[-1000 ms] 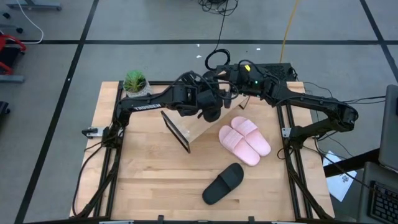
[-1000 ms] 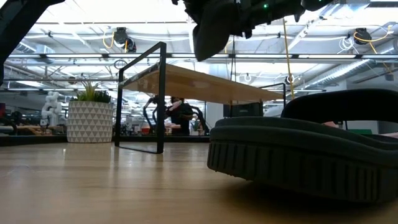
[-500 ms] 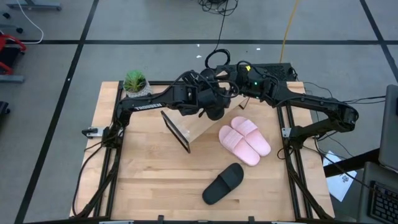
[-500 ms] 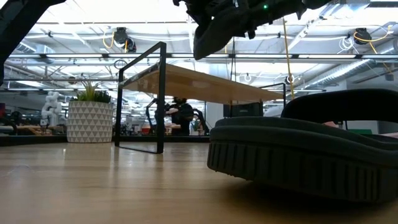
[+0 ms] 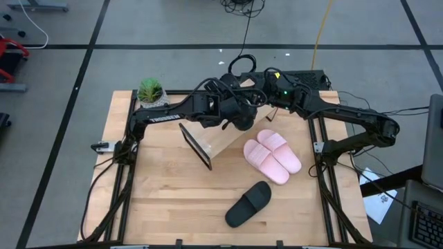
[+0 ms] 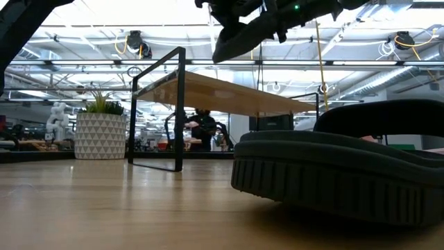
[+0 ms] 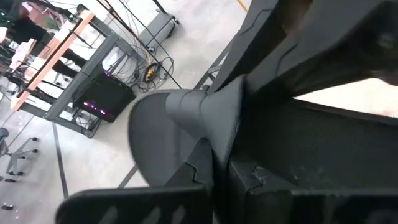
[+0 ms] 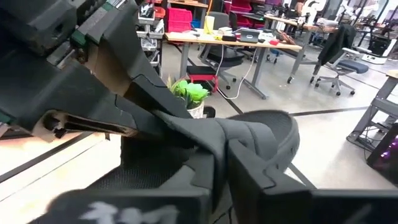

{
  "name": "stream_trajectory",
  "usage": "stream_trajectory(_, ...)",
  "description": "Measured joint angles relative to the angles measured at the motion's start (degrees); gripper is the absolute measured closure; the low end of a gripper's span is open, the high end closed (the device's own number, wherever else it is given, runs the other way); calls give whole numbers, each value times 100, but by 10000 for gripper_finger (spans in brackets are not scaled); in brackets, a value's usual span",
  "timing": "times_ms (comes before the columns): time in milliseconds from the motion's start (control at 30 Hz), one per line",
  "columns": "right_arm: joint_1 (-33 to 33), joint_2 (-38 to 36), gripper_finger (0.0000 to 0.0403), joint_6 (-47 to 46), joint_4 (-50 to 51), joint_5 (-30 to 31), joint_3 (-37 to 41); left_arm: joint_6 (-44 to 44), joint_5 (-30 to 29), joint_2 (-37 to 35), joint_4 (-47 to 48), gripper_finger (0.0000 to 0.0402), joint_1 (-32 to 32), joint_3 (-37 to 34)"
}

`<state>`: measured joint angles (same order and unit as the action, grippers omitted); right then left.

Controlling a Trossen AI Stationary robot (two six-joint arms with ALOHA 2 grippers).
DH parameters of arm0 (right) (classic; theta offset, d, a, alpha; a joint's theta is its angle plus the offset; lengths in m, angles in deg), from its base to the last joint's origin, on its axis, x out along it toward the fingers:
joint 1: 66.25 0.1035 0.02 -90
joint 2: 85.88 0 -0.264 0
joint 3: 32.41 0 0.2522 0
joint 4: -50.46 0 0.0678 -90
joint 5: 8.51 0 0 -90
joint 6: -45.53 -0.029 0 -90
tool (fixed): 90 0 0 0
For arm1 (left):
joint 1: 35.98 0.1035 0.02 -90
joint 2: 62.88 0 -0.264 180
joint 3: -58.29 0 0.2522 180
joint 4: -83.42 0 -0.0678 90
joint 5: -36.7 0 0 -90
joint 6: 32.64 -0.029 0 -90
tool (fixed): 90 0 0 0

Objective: Pick and place slides into the shelf
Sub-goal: Put the left black slide on the shelf

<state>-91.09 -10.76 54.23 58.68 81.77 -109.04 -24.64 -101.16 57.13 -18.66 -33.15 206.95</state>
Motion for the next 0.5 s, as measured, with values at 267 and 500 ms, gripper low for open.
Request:
stream_trajectory(267, 11, 23, 400, 13, 48, -8, 15, -45, -120, -13, -90, 357, -113, 11)
stream_trajectory(500, -36, 32, 402, -4, 28, 91, 20, -272, -359, -163, -177, 322, -214, 17)
